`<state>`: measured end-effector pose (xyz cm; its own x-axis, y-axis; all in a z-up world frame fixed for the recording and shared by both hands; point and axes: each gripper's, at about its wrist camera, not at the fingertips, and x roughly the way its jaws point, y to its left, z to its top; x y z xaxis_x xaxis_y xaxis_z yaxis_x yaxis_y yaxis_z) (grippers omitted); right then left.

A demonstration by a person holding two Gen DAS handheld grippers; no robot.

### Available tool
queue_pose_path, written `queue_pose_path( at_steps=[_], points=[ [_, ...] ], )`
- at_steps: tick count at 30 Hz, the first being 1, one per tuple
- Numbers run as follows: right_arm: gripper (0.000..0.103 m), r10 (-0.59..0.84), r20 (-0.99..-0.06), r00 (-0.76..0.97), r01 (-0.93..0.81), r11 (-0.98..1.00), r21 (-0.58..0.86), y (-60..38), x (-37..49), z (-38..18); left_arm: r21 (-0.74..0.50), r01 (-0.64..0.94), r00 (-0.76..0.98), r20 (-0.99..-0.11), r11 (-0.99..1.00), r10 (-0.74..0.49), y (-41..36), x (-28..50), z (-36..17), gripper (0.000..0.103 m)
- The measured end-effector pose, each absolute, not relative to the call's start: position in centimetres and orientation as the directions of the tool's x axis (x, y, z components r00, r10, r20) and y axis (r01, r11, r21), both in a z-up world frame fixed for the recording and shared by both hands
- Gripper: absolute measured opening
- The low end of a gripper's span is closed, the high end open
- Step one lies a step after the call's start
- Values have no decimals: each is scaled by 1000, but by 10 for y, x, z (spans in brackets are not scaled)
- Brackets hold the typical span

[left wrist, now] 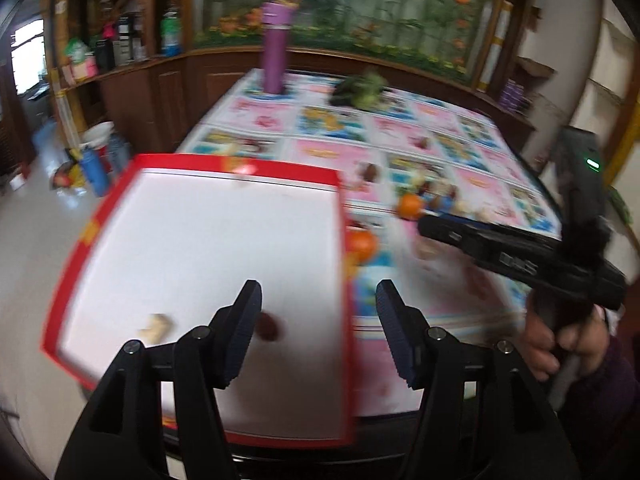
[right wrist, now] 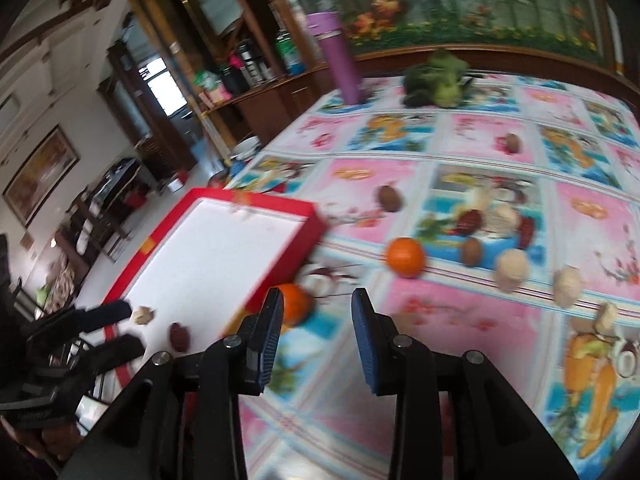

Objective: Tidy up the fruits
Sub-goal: 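Grasp an orange with the left tool while the right tool grasps another orange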

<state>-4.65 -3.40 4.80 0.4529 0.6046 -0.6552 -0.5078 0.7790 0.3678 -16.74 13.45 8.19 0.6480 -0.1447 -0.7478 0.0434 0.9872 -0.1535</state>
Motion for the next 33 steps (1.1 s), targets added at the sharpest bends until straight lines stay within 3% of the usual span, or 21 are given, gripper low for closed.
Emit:
queue_pose_path(
  at_steps=[3, 8, 19, 22, 26, 33],
  points=[
    [34, 592, -650, 477, -453, 799, 395, -56, -41, 47, -197, 147, 598, -763, 969, -246, 99, -161, 73, 61],
    [34, 573, -651, 497, -430, 815, 389, -69, -40, 47, -215, 167, 520, -810, 962, -271, 77, -145, 44, 61],
    [34, 564, -692, 451, -448, 813, 371, -49, -2, 36, -185, 129, 517, -826, 974, -225, 87, -113, 22, 59],
    [44, 542, -713, 444, -443, 825, 351, -42, 5, 29, -187, 99, 517, -830, 977, -211, 96, -104, 22, 59],
    [44, 545, -715, 439, -444, 823, 355, -42, 8, 23, -195, 71, 496, -844, 978, -204, 103, -92, 17, 60],
    [45, 547, -729, 412, -443, 819, 365, -40, 15, 15, -110, 92, 518, -844, 990, -142, 96, -69, 26, 59]
  ],
)
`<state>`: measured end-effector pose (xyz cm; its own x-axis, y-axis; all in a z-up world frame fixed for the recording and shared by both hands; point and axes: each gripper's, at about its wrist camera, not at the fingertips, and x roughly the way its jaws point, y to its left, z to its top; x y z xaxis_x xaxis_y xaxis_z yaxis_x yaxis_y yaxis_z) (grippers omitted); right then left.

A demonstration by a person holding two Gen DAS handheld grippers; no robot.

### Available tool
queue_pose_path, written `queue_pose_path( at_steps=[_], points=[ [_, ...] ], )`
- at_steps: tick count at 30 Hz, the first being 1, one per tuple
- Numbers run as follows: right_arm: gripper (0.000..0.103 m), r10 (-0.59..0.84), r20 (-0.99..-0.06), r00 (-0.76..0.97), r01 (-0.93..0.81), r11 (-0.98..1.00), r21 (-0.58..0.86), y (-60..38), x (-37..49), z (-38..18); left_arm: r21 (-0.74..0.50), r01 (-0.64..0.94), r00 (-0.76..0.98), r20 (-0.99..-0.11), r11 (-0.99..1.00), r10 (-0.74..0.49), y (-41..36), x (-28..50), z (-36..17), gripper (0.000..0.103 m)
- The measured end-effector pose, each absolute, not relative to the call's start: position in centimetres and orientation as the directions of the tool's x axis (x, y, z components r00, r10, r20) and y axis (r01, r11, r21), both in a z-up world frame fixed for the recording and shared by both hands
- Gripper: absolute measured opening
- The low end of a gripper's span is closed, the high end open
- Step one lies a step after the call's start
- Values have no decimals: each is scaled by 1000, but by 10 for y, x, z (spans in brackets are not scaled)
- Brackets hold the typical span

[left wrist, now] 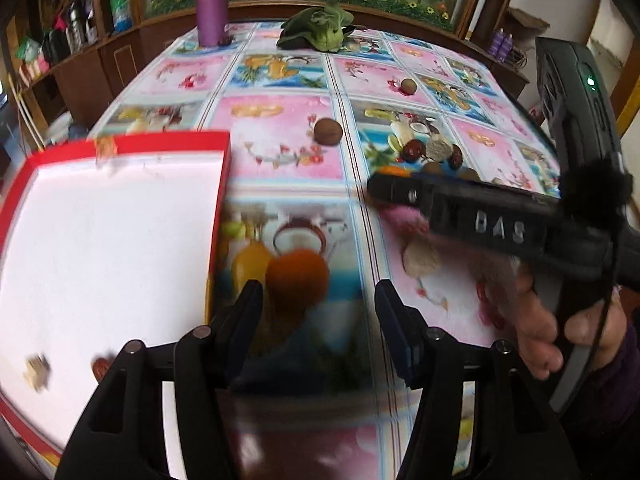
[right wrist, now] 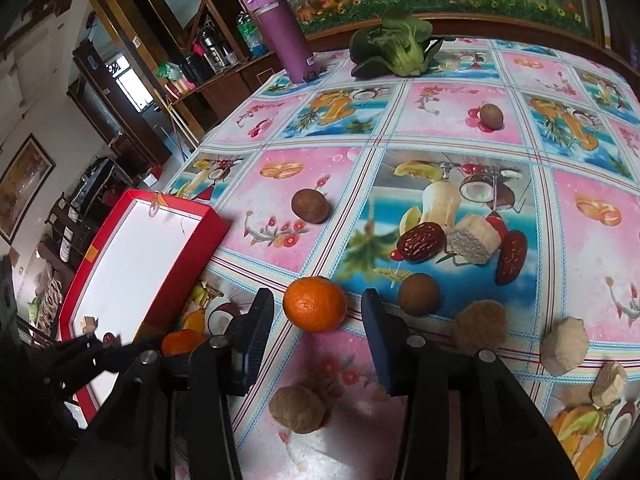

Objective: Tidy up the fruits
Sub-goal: 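Grasp an orange with the left tool while the right tool grasps another orange, then carry both oranges over the tray and open both tools to release them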

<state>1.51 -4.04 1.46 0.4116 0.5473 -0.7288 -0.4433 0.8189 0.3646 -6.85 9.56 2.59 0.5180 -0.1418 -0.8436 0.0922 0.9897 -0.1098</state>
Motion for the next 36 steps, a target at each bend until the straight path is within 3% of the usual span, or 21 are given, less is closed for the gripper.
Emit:
queue_pose_path(
  at_steps=[8, 11, 20, 26, 31, 36],
  points=[
    [45, 534, -730, 427, -463, 823, 331, -34, 13, 14, -111, 103, 499, -854, 989, -147, 98, -61, 13, 36],
    [31, 526, -730, 436, -467, 826, 316, -34, 12, 13, -119, 110, 500, -851, 987, -158, 96, -62, 15, 36],
    [30, 550, -699, 457, -485, 813, 323, -29, -1, 33, -146, 114, 603, -776, 983, -185, 104, -85, 61, 35],
    [30, 611, -666, 427, -617, 735, 280, 35, -23, 64, -88, -74, 681, -732, 993, -14, 185, -104, 100, 35],
    [30, 640, -687, 345, -664, 683, 303, 98, -22, 58, -9, -290, 614, -769, 957, 179, 265, -101, 84, 35],
    [30, 639, -707, 305, -688, 660, 300, 143, -24, 49, 24, -358, 530, -817, 933, 225, 306, -92, 52, 36]
  ],
)
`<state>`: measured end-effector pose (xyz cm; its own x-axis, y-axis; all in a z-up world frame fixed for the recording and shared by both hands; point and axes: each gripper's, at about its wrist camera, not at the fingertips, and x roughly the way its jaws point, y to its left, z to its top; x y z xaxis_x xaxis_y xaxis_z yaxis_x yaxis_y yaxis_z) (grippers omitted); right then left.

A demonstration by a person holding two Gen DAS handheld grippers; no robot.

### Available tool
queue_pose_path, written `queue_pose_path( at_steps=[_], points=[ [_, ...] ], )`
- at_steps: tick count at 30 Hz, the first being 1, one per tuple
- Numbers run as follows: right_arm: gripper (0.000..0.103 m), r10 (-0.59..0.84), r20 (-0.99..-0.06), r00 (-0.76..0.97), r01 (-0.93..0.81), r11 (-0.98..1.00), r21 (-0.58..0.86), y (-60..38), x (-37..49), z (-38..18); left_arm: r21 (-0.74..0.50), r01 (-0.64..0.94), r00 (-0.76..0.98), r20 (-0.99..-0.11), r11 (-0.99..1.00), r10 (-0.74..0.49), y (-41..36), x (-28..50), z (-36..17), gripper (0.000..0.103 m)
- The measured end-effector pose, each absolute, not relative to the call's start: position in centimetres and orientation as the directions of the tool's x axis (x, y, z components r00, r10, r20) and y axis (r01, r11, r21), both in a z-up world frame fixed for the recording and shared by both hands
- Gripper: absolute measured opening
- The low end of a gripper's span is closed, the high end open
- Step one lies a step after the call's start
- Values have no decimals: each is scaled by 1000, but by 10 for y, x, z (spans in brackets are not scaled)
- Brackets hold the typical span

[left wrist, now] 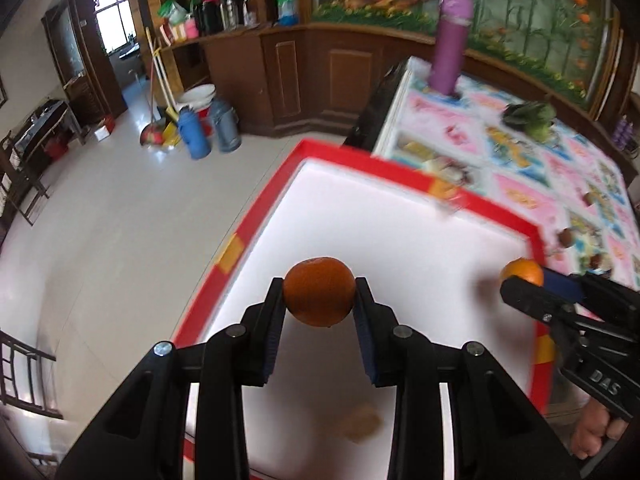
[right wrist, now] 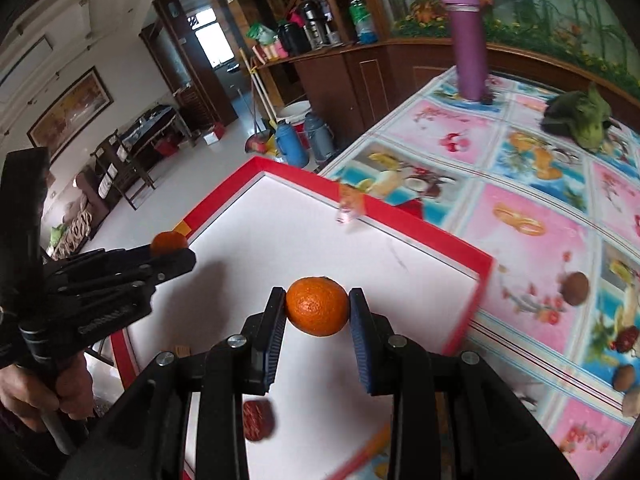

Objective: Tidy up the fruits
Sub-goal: 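Carry both oranges over the tray and open both tools to release them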

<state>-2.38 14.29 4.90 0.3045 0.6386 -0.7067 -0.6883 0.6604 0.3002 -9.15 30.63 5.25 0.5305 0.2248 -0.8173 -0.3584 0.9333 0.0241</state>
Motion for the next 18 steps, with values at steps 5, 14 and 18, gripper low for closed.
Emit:
queue_pose_path(
  at_steps=[5, 14, 18],
  points=[
    [30, 612, -737, 288, -687, 668, 287, 160, -24, 36, 10, -362, 513, -833, 932, 208, 306, -88, 39, 36],
    [32, 569, -768, 293, -689, 683, 243, 171, -31, 29, 39, -378, 469, -854, 925, 227, 313, -91, 30, 41],
    [39, 574, -768, 285, -689, 679, 252, 165, -34, 36, 48, -390, 484, -839, 919, 249, 309, -98, 39, 61]
  ],
)
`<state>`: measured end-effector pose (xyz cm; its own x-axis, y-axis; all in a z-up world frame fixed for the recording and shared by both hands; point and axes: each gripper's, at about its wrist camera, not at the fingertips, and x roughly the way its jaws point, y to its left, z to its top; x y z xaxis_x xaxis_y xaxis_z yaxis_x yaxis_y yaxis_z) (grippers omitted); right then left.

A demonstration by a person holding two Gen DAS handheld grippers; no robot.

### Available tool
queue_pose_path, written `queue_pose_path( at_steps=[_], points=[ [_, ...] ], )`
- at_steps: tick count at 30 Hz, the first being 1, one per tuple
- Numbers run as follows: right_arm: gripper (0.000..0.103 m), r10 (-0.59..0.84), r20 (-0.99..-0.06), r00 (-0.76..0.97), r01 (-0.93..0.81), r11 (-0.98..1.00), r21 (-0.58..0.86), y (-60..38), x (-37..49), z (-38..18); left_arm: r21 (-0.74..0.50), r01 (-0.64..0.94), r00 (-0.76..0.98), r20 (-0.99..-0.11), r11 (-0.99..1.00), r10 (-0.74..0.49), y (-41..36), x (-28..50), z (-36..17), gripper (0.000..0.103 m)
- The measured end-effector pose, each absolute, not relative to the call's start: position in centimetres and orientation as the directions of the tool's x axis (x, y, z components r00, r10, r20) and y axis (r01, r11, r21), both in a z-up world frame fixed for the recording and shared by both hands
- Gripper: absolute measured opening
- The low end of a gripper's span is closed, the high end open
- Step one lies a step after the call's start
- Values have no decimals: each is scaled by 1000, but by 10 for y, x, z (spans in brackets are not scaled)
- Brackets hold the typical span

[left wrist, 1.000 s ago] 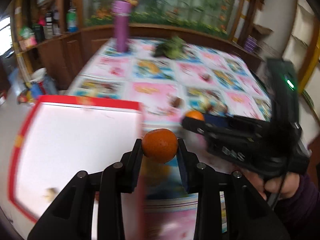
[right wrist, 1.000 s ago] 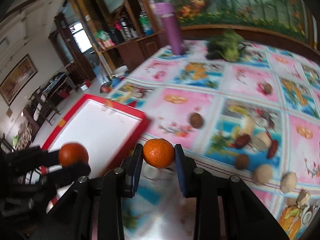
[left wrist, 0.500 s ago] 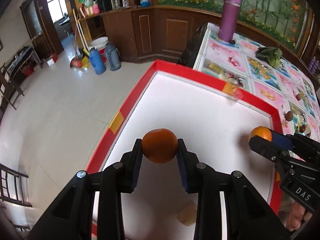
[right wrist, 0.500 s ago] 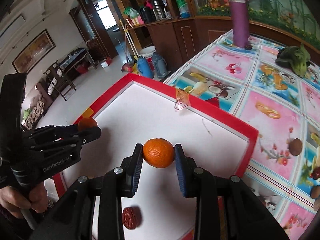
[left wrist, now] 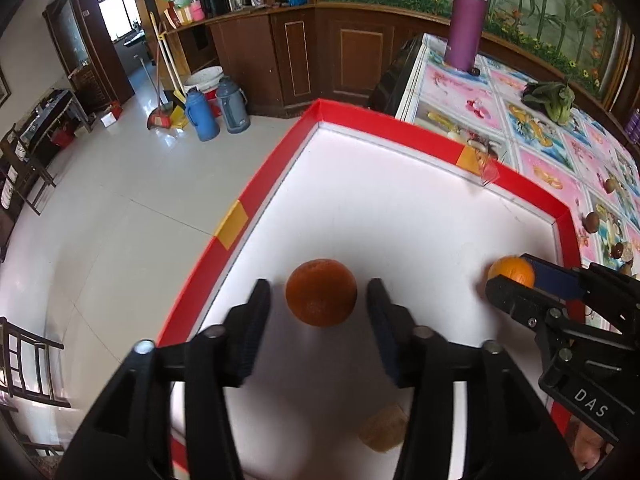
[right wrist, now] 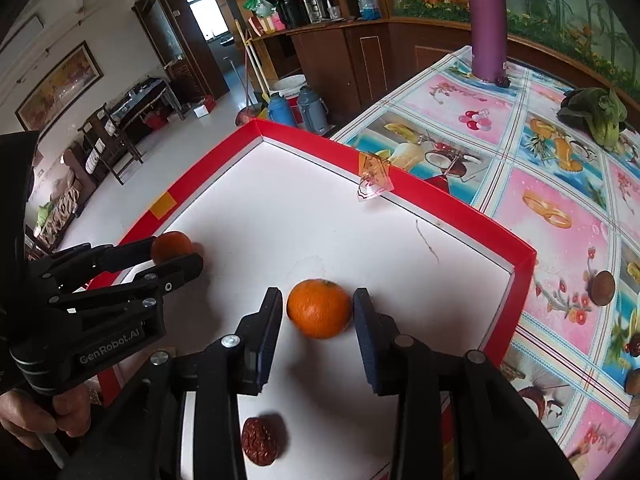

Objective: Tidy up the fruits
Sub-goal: 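Carry both oranges over the tray and open both tools to release them, then grasp a round beige cake with the left tool while the right tool grasps a beige cube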

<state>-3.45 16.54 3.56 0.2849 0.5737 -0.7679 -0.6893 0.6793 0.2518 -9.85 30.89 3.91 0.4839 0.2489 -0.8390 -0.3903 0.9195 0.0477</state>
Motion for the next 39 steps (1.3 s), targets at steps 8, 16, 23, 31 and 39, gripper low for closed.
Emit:
queue_pose_path(
  at_steps=[8, 16, 23, 31, 39],
  points=[
    [51, 610, -685, 398, -658, 710, 250, 99, -39, 71, 37, -322, 609, -757, 946, 237, 265, -122, 83, 80],
    [56, 528, -637, 562, -527, 822, 217, -34, -50, 89, 22, -19, 675, -737, 1000, 29, 154, -132, 94, 82],
    [57, 352, -668, 655, -310, 932, 187, -149, -60, 72, 14, 145, 627, -775, 989, -81, 68, -120, 73, 82],
    [57, 269, -724, 635, -207, 962, 177, -189, -47, 44, 13, 214, 550, -828, 977, -109, 25, -91, 39, 82],
    [53, 254, -760, 598, -187, 966, 176, -188, -27, 26, 5, 213, 509, -854, 977, -107, 17, -71, 21, 81]
  ],
)
